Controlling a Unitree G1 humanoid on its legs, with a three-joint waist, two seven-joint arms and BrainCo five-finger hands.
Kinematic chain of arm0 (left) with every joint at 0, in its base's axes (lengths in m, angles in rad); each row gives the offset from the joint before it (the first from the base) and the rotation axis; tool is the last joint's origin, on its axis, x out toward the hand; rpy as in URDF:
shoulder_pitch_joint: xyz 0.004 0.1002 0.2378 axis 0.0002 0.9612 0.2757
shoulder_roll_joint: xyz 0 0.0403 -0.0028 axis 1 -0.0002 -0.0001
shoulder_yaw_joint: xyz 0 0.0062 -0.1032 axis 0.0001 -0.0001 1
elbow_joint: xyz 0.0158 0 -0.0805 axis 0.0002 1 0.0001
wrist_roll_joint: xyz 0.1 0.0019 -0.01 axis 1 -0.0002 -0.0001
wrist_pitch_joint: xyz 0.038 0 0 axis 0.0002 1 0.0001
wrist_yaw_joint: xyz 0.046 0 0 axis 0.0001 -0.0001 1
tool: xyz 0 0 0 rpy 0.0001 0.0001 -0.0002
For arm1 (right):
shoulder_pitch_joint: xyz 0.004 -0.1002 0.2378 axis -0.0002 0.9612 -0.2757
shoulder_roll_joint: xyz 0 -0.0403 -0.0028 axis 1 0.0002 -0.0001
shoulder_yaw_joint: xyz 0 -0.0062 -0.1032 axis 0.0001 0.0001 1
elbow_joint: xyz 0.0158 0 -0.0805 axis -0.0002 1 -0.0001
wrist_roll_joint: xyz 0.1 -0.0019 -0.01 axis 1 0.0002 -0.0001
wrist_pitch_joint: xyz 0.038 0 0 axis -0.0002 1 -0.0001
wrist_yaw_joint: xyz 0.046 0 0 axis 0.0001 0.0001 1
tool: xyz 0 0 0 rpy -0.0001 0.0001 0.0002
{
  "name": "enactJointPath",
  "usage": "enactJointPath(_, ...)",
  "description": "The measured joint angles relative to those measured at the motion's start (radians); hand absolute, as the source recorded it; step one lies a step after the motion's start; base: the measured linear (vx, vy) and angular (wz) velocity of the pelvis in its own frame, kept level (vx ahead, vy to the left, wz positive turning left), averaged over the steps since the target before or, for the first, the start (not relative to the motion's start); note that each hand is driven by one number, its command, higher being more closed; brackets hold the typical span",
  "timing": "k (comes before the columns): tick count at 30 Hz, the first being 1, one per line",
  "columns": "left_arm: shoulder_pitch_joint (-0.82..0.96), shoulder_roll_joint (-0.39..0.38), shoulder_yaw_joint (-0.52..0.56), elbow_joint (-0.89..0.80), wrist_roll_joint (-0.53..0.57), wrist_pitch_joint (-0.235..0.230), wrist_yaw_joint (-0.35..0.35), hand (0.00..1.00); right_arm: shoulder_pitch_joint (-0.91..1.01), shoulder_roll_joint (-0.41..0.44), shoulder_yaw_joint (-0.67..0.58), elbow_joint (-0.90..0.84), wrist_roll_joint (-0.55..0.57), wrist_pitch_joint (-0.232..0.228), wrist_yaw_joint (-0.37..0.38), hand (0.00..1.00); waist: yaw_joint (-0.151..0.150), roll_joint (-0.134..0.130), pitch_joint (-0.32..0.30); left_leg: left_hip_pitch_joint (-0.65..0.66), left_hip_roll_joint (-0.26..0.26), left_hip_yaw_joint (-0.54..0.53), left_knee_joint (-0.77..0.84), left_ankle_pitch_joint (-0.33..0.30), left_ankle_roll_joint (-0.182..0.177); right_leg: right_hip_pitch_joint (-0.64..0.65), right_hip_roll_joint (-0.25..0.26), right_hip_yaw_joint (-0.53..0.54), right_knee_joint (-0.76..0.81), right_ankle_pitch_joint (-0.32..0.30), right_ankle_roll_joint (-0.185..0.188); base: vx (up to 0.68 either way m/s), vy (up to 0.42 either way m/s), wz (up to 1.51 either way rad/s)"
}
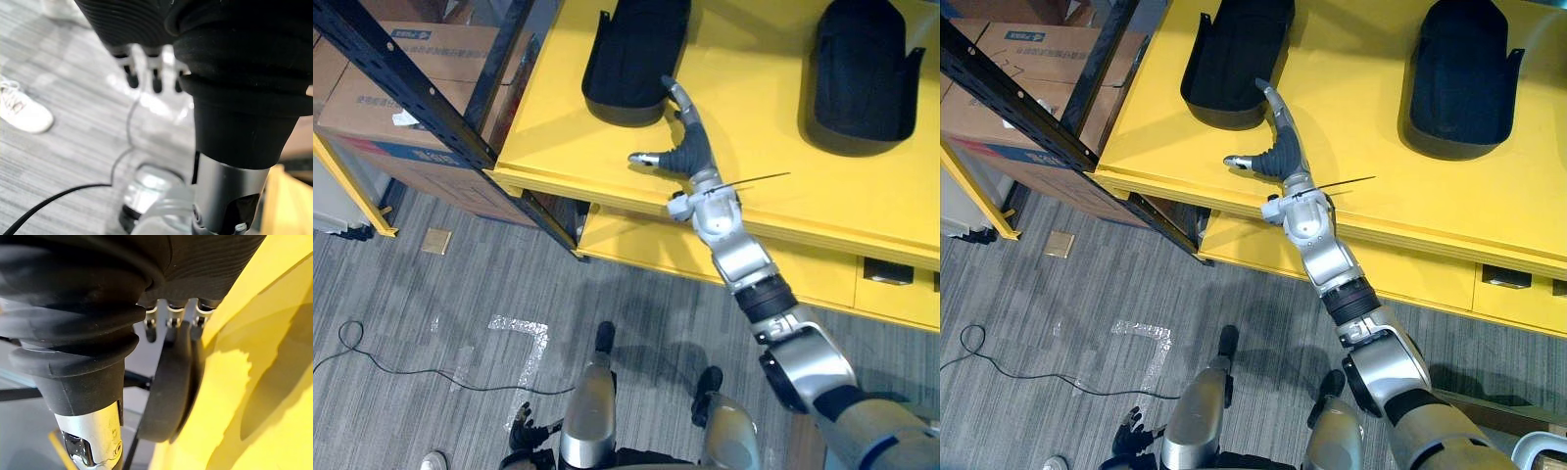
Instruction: Walk over and take plastic housings, then place them on the shelf
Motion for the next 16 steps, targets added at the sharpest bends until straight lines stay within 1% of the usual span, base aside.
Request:
enactJointPath(1, 0.000, 0.000, 0.000, 0.001, 0.000, 0.000, 0.000, 0.00, 0.000, 0.000, 0.000, 0.000, -0.011, 0.000, -0.007, 0.00, 0.000, 0.000, 0.000, 0.001, 0.000, 0.000, -0.001, 0.000, 0.000, 0.000, 0.000, 0.000, 0.000, 0.000, 0.000, 0.00, 0.000, 0.00)
enactJointPath(4, 0.000, 0.000, 0.001, 0.009, 0.002, -0.002, 0.000, 0.00, 0.001, -0.002, -0.006, 0.000, -0.042, -0.002, -0.070, 0.00, -0.002, -0.004, -0.002, 0.022, 0.000, 0.002, -0.031, 0.013, 0.000, 0.013, 0.001, -0.001, -0.011, 0.001, 0.001, 0.00, 0.000, 0.00)
enactJointPath(6, 0.002, 0.001, 0.010, 0.017, 0.010, -0.004, 0.000, 0.00, 0.007, -0.006, -0.019, -0.018, -0.062, -0.023, -0.116, 0.00, -0.004, -0.014, -0.007, 0.041, 0.001, 0.005, -0.048, 0.018, -0.001, 0.028, 0.004, 0.000, -0.024, 0.003, 0.003, 0.02, -0.012, -0.03)
enactJointPath(8, 0.011, 0.006, 0.034, 0.022, 0.021, -0.008, -0.002, 0.00, 0.044, -0.015, -0.072, -0.106, -0.088, -0.074, -0.181, 0.00, -0.005, -0.040, -0.021, 0.074, 0.009, 0.017, -0.080, 0.025, -0.003, 0.055, 0.015, 0.004, -0.060, 0.016, 0.002, 0.06, -0.026, -0.12)
enactJointPath(9, 0.016, 0.007, 0.043, 0.026, 0.022, -0.009, -0.001, 0.00, 0.062, -0.016, -0.087, -0.134, -0.088, -0.091, -0.196, 0.00, -0.005, -0.050, -0.027, 0.086, 0.011, 0.025, -0.089, 0.025, -0.003, 0.064, 0.018, 0.006, -0.073, 0.021, 0.003, 0.05, -0.017, -0.25)
enactJointPath(11, 0.043, 0.007, 0.092, 0.061, 0.021, -0.022, -0.001, 0.00, 0.153, -0.022, -0.138, -0.262, -0.089, -0.165, -0.253, 0.00, -0.009, -0.102, -0.090, 0.115, 0.019, 0.068, -0.128, 0.026, -0.004, 0.070, 0.031, 0.038, -0.125, 0.040, 0.005, 0.11, -0.013, -0.42)
enactJointPath(12, 0.047, 0.007, 0.107, 0.066, 0.021, -0.021, -0.001, 0.00, 0.181, -0.028, -0.154, -0.298, -0.089, -0.180, -0.267, 0.00, -0.014, -0.112, -0.101, 0.130, 0.020, 0.078, -0.139, 0.026, -0.004, 0.081, 0.033, 0.045, -0.141, 0.047, 0.006, 0.16, -0.014, -0.44)
enactJointPath(13, 0.052, 0.007, 0.127, 0.079, 0.023, -0.021, -0.002, 0.00, 0.237, -0.035, -0.190, -0.367, -0.089, -0.204, -0.292, 0.00, -0.030, -0.131, -0.121, 0.157, 0.019, 0.093, -0.153, 0.025, -0.005, 0.104, 0.036, 0.057, -0.169, 0.057, 0.008, 0.11, -0.008, -0.34)
enactJointPath(14, 0.059, 0.014, 0.144, 0.094, 0.037, -0.021, -0.006, 0.00, 0.295, -0.036, -0.234, -0.427, -0.090, -0.221, -0.315, 0.00, -0.049, -0.147, -0.149, 0.167, 0.018, 0.115, -0.153, 0.019, -0.006, 0.112, 0.036, 0.067, -0.189, 0.063, 0.010, 0.11, -0.002, -0.40)
enactJointPath(15, 0.065, 0.017, 0.150, 0.094, 0.051, -0.020, -0.007, 0.00, 0.322, -0.037, -0.255, -0.453, -0.092, -0.222, -0.326, 0.00, -0.056, -0.154, -0.158, 0.177, 0.019, 0.128, -0.153, 0.016, -0.009, 0.115, 0.038, 0.084, -0.195, 0.067, 0.010, 0.09, 0.002, -0.60)
enactJointPath(16, 0.076, 0.016, 0.166, 0.094, 0.063, -0.007, -0.005, 0.00, 0.411, -0.040, -0.316, -0.506, -0.106, -0.216, -0.357, 0.00, -0.071, -0.161, -0.185, 0.204, 0.022, 0.166, -0.153, 0.004, -0.013, 0.125, 0.042, 0.117, -0.212, 0.078, 0.010, 0.05, 0.003, -0.49)
